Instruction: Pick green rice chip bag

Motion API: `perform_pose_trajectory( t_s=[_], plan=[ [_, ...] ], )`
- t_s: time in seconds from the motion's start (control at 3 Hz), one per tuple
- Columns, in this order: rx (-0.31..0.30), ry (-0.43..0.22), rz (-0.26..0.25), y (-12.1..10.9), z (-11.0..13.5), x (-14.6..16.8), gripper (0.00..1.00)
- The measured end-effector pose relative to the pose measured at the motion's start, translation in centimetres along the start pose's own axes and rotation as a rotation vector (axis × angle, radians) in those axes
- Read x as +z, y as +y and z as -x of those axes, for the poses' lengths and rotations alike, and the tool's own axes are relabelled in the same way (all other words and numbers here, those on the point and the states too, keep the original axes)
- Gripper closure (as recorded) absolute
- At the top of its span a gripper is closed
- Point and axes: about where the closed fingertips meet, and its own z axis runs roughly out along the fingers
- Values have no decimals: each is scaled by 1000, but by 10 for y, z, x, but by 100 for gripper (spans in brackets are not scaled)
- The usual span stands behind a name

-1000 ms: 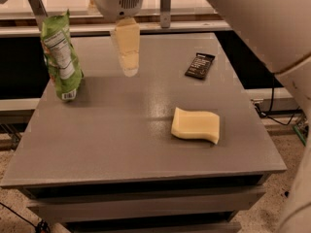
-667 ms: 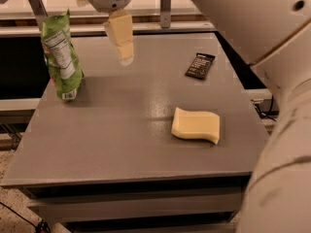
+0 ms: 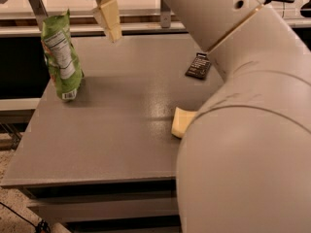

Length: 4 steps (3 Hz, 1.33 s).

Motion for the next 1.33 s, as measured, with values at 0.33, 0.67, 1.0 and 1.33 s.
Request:
perform_pose_trajectory(
  t_s=[0.33, 0.67, 1.0, 1.33],
  plan=[
    [-145, -85, -12, -22, 13, 21, 0],
    [-231, -173, 5, -29, 27, 54, 0],
    [-252, -218, 26, -25, 33, 86, 18],
    [-253, -241, 54, -16, 38, 105, 41]
  ],
)
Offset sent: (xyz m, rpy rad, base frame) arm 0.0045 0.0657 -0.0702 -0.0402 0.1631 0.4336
